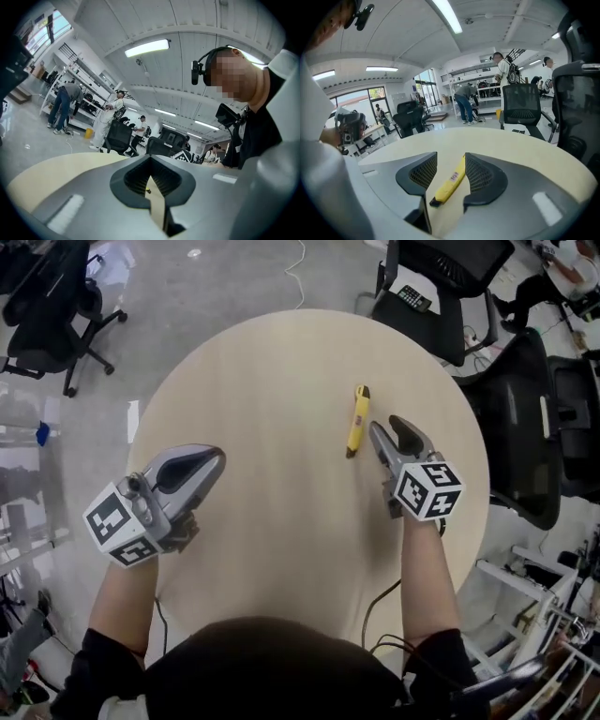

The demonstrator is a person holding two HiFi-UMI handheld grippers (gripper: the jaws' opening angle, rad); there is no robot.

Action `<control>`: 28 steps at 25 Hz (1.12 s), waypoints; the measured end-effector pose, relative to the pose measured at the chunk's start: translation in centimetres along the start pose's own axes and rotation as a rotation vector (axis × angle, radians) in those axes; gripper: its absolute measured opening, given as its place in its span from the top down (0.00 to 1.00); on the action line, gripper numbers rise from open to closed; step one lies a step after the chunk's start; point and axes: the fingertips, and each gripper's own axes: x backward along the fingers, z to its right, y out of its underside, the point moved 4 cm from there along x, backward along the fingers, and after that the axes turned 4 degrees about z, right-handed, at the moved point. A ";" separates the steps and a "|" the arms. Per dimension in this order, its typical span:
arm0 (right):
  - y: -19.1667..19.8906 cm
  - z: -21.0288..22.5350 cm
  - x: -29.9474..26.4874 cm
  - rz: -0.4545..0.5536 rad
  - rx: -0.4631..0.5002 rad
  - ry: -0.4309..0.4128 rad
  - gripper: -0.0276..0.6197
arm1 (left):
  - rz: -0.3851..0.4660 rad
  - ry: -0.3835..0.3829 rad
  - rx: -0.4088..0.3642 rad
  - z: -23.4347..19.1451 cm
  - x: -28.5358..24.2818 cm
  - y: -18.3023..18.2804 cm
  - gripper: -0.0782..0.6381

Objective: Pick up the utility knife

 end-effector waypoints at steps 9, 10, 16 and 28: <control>3.0 1.6 -6.7 -0.126 0.089 0.053 0.55 | -0.023 0.024 -0.045 -3.9 -2.4 3.0 0.90; 3.2 1.6 -7.1 -0.140 0.098 0.054 0.55 | -0.022 0.027 -0.045 -4.2 -2.5 3.2 0.90; 4.2 2.0 -8.3 -0.211 0.119 0.080 0.56 | -0.007 0.066 -0.014 -4.7 -2.6 4.5 0.90; 3.9 -0.6 -8.7 -0.264 0.194 0.003 0.75 | 0.006 0.089 0.000 -4.2 -2.7 5.0 0.90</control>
